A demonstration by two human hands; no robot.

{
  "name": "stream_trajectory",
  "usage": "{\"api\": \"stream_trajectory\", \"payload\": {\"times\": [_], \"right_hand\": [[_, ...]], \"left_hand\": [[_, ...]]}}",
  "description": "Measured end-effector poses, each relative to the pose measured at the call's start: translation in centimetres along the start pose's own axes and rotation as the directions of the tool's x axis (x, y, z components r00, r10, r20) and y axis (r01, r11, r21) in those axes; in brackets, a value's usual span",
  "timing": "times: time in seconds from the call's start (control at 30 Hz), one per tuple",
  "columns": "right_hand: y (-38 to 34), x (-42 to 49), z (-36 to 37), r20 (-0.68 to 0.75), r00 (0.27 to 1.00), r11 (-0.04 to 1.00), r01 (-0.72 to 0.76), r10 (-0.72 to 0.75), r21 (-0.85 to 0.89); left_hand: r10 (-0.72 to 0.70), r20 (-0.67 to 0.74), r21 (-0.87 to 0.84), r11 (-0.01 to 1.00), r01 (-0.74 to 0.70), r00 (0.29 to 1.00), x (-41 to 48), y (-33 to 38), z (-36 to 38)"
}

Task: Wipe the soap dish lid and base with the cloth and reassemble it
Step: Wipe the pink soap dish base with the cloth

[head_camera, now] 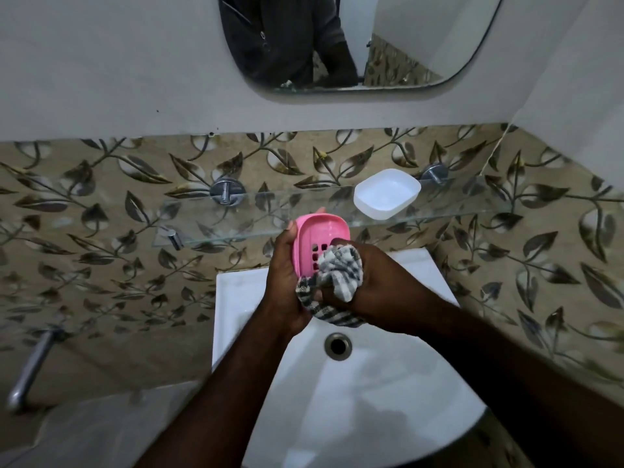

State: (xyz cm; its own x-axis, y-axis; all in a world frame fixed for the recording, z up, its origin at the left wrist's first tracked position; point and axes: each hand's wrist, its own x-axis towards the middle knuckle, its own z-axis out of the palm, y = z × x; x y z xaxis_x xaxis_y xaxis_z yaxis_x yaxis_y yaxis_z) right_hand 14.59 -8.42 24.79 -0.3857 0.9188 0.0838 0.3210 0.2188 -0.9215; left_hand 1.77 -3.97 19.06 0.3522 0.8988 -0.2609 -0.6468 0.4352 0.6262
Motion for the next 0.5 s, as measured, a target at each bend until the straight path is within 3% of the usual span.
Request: {"api": "stream_trajectory", "payload": {"times": [0.07, 0.13, 0.2, 0.27, 0.3, 0.4, 0.43, 0.5], "right_hand": [[1.0, -0.2, 0.3, 0.063, 0.997, 0.960, 0.061, -0.046, -0.274], [1.6, -0.4, 0.0, 0.204, 0.979, 0.769, 0.147, -0.022, -0.623], [2.1, -0.5, -0.8, 0.218, 0.975, 0.620, 0.149, 0.036, -0.770], [2.4, -0.4, -0.8, 0.155, 0.988, 0.614, 0.123, 0.000, -0.780], [2.3, -0.4, -0.4, 0.117, 0.992, 0.664, 0.115, -0.042, -0.739], [1.7, -0.2, 1.1, -0.023, 0.999, 0.916, 0.032, -0.045, -0.399], [1.7, -0.3, 1.3, -0.059, 0.998, 0.956, 0.012, -0.030, -0.293], [2.1, -0.6, 1.0, -0.024, 0.999, 0.943, 0.038, -0.049, -0.329]], "left_hand": [[-0.016, -0.004, -0.009, 1.000, 0.016, 1.000, 0.3, 0.3, -0.4], [-0.073, -0.021, 0.024, 0.997, 0.073, 0.997, 0.4, 0.1, -0.7], [-0.109, -0.023, 0.054, 0.992, 0.110, 0.994, 0.6, -0.1, -0.9], [-0.094, -0.041, 0.058, 0.994, 0.096, 0.995, 0.8, 0.1, -0.9], [-0.080, -0.050, 0.062, 0.995, 0.083, 0.996, 0.8, 0.3, -0.7], [-0.043, -0.074, 0.111, 0.992, 0.051, 0.996, 0.7, 0.7, -0.6], [-0.031, -0.069, 0.131, 0.991, 0.040, 0.997, 0.7, 0.8, -0.7], [-0.027, -0.058, 0.170, 0.985, 0.037, 0.998, 0.7, 1.0, -0.9]]}}
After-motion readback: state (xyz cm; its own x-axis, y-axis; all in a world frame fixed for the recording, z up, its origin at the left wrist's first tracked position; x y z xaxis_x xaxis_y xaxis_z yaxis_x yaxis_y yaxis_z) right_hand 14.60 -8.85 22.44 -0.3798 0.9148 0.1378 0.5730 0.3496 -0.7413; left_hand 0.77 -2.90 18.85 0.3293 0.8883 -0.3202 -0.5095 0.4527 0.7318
